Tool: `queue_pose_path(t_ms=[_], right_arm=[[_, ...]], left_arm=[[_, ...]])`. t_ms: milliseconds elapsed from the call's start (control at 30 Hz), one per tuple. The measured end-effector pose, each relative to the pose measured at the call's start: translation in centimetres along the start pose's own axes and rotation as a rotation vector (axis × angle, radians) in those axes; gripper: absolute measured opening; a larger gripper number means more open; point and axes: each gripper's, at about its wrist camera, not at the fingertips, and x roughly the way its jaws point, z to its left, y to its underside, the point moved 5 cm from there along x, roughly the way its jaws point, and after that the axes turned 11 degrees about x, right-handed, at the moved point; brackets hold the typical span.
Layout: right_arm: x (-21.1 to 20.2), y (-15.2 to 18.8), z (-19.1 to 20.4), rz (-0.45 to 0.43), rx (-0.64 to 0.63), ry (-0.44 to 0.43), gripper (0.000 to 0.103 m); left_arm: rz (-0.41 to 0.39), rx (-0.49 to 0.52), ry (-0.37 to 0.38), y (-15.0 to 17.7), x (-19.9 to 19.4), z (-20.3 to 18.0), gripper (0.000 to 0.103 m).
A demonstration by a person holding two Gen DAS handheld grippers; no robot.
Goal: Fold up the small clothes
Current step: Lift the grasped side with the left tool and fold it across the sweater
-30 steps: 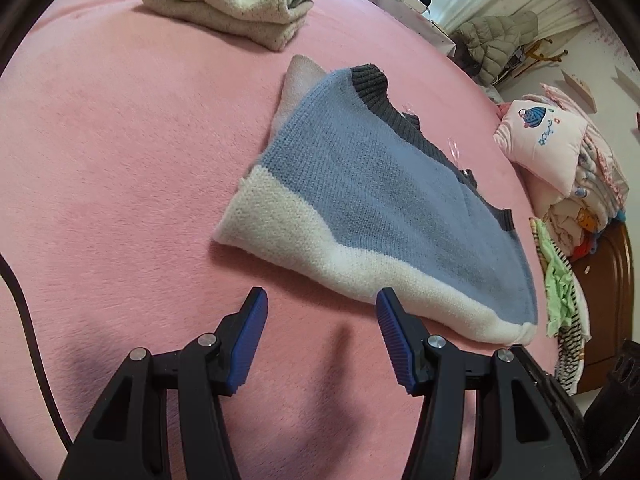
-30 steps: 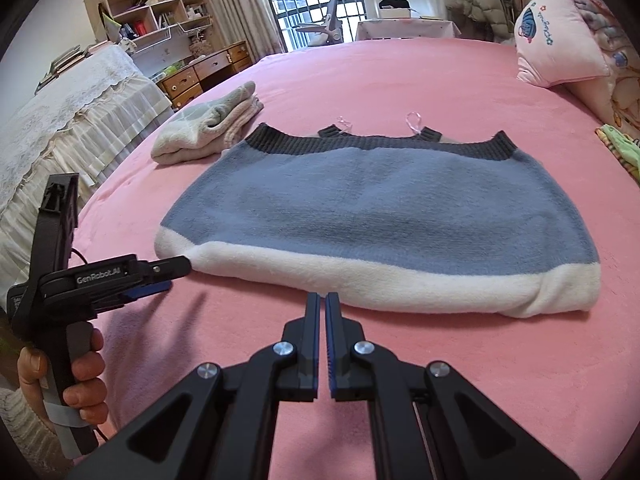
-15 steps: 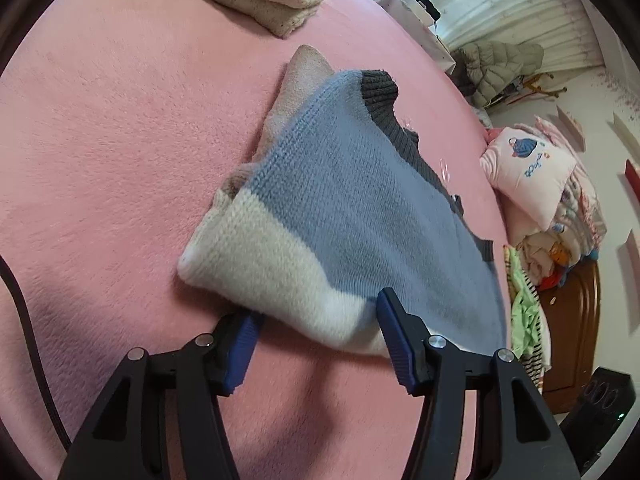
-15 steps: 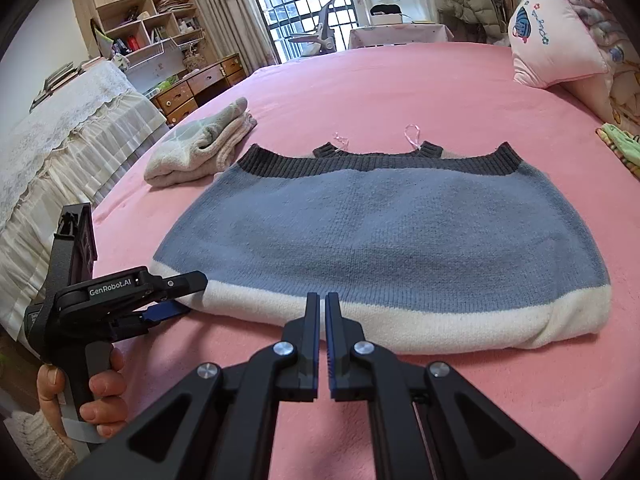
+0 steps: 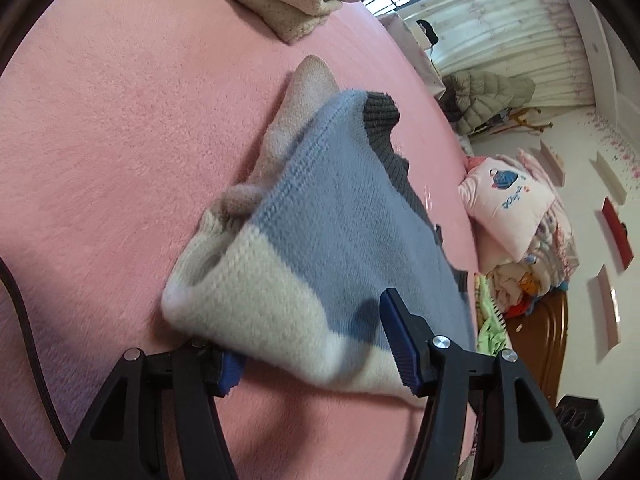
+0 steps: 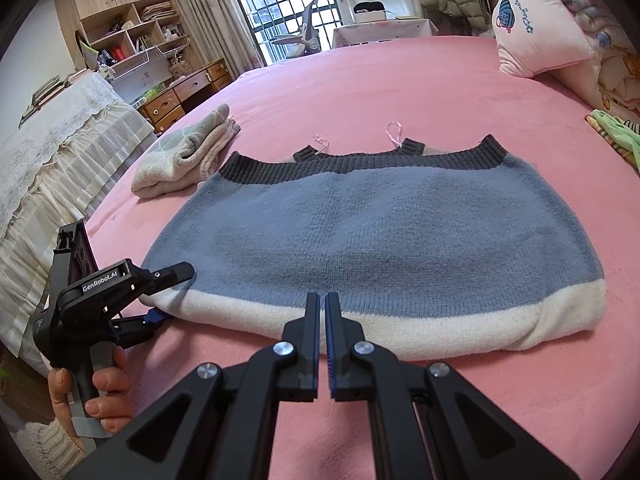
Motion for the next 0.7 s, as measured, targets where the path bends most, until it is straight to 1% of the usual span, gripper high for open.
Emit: queue_pose_path(t_ms=[167, 200, 233, 300, 367, 433, 500, 633, 700], right_arm=[[-0.1, -0.1, 0.0, 0.000, -0.005, 0.000, 0.002], [-0.1, -0.2, 0.0, 0.000, -0.008, 0.002, 0.002], [-0.1, -0.2, 0.0, 0.001, -0.011, 0.004, 0.002], [-0.2, -0.3, -0.1, -0.001, -0.012, 0.009, 0.002], [-0.1, -0.4, -0.2, -0.002, -0.013, 0.013, 0.002], [0.2, -0.5, -0.2, -0.002, -0.016, 0.023, 0.002], [0.6, -0.8, -0.2, -0.007, -0.019, 0.036, 0.002], [1.3, -2.2, 0.5, -0.046, -0.031, 0.057, 0.002], [1.7, -3.0, 1.1, -0.066, -0.037, 0.050, 0.002]], left_arm=[[-0.031, -0.004, -0.001, -1.1, 0.8, -0.3, 0.058], [-0.040, 0.003, -0.013, -1.2, 0.8, -0.4, 0.051], [-0.045, 0.015, -0.026, -1.3, 0.7, -0.5, 0.035], [-0.064, 0.066, -0.048, -1.7, 0.3, -1.1, 0.026], [-0.078, 0.117, -0.068, -2.0, -0.1, -2.0, 0.023], [-0.089, 0.180, -0.106, -2.1, -0.5, -3.2, 0.022], [-0.115, 0.231, -0.122, -2.3, -1.0, -4.6, 0.022], [-0.150, 0.262, -0.103, -2.9, -2.1, -6.3, 0.022], [-0.162, 0.270, -0.096, -3.1, -2.7, -7.0, 0.022]])
